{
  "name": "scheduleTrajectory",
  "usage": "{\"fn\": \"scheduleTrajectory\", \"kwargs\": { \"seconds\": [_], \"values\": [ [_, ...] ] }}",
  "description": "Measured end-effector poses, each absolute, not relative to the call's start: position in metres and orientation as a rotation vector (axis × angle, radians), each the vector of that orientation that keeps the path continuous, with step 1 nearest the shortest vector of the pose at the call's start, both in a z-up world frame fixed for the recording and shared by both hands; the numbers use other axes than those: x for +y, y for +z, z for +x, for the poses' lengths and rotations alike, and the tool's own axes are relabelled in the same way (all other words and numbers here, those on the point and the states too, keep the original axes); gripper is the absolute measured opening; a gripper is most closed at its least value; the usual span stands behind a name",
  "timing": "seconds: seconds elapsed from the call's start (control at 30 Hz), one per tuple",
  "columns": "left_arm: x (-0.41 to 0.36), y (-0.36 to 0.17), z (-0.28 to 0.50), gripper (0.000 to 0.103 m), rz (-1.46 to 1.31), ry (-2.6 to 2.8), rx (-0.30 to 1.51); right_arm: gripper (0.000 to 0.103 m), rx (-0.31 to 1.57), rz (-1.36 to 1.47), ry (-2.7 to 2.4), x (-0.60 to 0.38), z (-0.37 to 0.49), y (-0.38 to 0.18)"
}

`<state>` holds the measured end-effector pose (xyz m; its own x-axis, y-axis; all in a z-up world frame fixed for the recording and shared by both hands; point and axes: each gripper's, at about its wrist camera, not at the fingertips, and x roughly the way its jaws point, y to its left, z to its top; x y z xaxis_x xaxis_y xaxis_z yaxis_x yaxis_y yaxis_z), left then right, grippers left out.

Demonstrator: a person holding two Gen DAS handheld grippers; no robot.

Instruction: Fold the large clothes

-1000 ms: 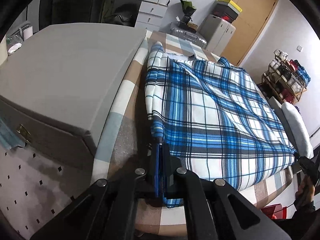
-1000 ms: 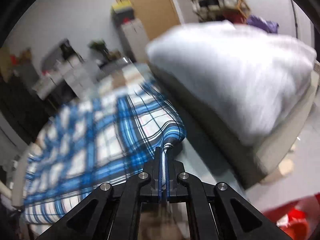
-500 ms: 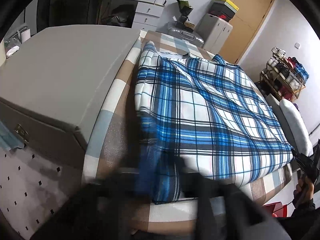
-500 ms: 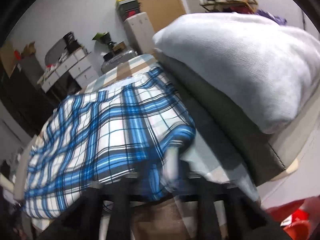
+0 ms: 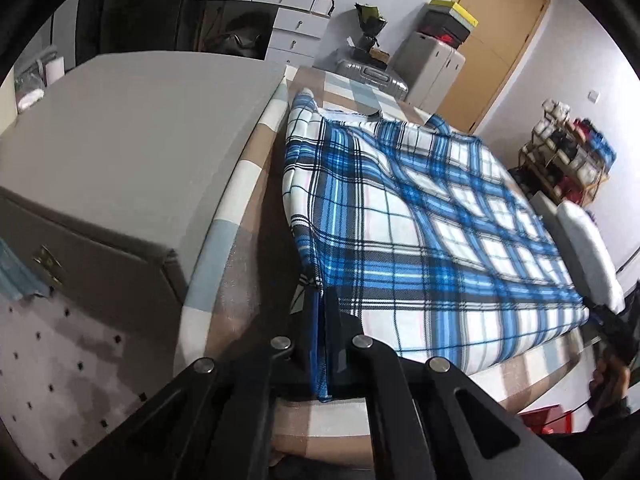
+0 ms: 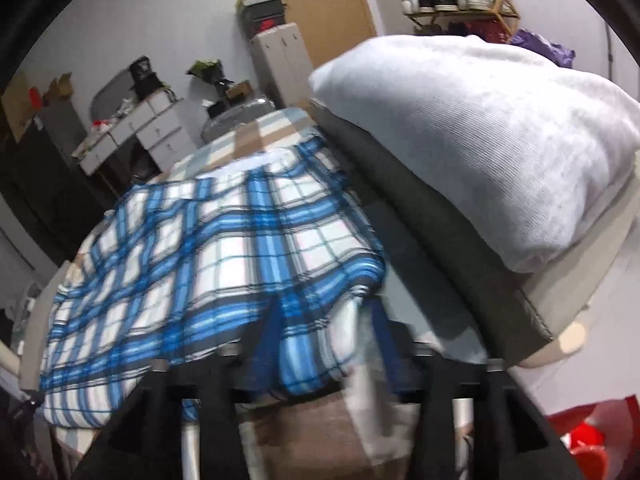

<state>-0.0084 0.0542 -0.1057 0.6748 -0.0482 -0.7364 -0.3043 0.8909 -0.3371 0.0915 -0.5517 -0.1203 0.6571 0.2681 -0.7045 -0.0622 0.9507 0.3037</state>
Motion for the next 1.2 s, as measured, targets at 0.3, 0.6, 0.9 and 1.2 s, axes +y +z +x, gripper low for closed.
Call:
{"fn": "scheduleTrajectory", "kwargs": {
  "seconds": [0.3,0.6,0.9,1.2],
  "values": [
    [0.042,-0.107,0.000,0.000,-0.403,0.190,0.824,0.002,0.840,0.164,0.159,-0.534,0.091,-0.126],
    [0.048,-0.103,-0.018,0.000,-0.413,0.204,0.825,0.022,0.862,0.131,0.110,-0.538,0.078,-0.123],
    [0.045,-0.081,-0.054,0.040,-0.535,0.129,0.718,0.068,0.670,0.136,0.329,-0.497,0.063,-0.072],
    [0.022,-0.129,-0.049,0.040,-0.848,-0.075,0.811,0.070,0.751,0.138,0.529,-0.435,0.054,-0.096]
  ]
}}
